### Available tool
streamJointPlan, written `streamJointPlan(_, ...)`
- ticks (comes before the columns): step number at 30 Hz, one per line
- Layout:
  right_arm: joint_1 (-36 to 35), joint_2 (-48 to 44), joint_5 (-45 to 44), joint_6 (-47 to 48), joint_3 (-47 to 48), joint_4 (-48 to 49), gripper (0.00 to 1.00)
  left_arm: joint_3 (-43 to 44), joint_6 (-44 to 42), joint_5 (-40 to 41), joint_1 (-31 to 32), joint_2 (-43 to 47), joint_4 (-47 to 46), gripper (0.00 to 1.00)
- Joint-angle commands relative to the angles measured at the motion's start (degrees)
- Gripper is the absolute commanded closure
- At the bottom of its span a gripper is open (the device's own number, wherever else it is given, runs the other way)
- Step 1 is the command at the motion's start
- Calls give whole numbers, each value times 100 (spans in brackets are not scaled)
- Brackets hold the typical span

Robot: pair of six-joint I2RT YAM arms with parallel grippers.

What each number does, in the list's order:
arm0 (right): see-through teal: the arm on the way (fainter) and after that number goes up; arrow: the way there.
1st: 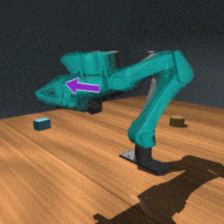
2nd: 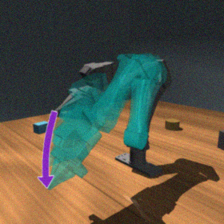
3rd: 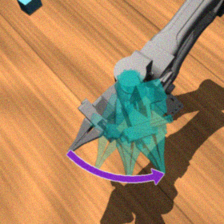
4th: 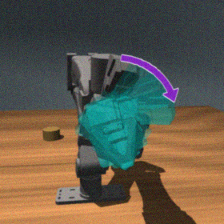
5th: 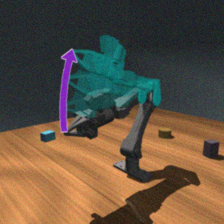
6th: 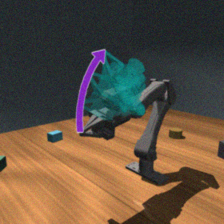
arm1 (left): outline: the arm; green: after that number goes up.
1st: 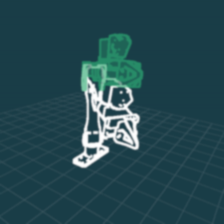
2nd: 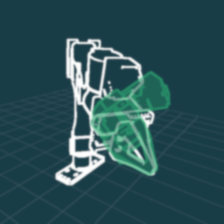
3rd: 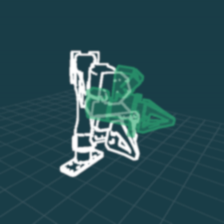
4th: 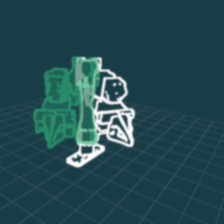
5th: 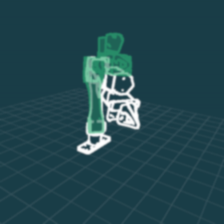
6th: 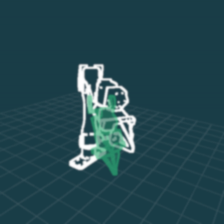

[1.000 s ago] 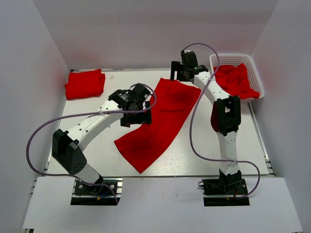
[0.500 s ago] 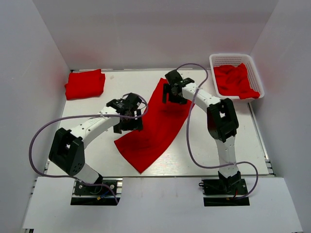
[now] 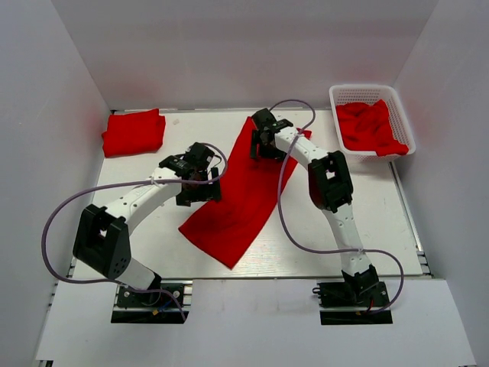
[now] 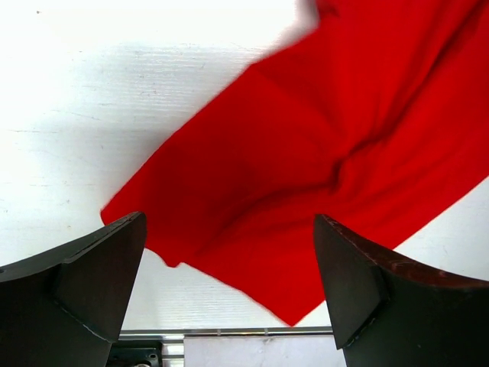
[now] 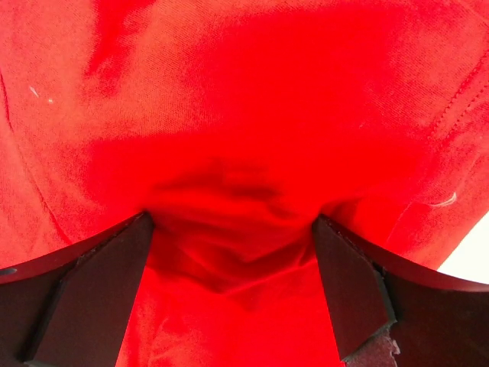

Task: Fold and stack the t-shirts
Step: Rotate the tshirt 90 degrees

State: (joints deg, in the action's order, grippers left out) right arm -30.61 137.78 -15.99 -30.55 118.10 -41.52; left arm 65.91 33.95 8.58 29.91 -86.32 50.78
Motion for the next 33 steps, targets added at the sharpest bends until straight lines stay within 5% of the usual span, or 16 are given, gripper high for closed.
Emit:
streamJointPlan(1, 169, 715, -27, 136, 588, -41, 10, 10, -187, -111, -56, 178, -34, 0)
streamJointPlan(9, 512, 1164, 351, 1023, 969, 2185, 10, 62, -398, -567, -283, -314, 19, 0)
streamJointPlan(15, 591, 1078, 710, 1639, 1514, 2947, 10, 133, -513, -700, -390, -552, 81, 0)
streamJointPlan(23, 451, -547, 913, 2369, 697, 2491, 10, 185, -513, -700, -626, -306, -34, 0)
streamJointPlan(28, 179, -1680, 641, 1624, -445, 1491, 10, 124, -460, -804, -732, -201, -331, 0)
streamJointPlan(33, -146, -2377, 1510, 1280, -1982, 1190, 10, 273, -354, -1016, -732, -253, -684, 0)
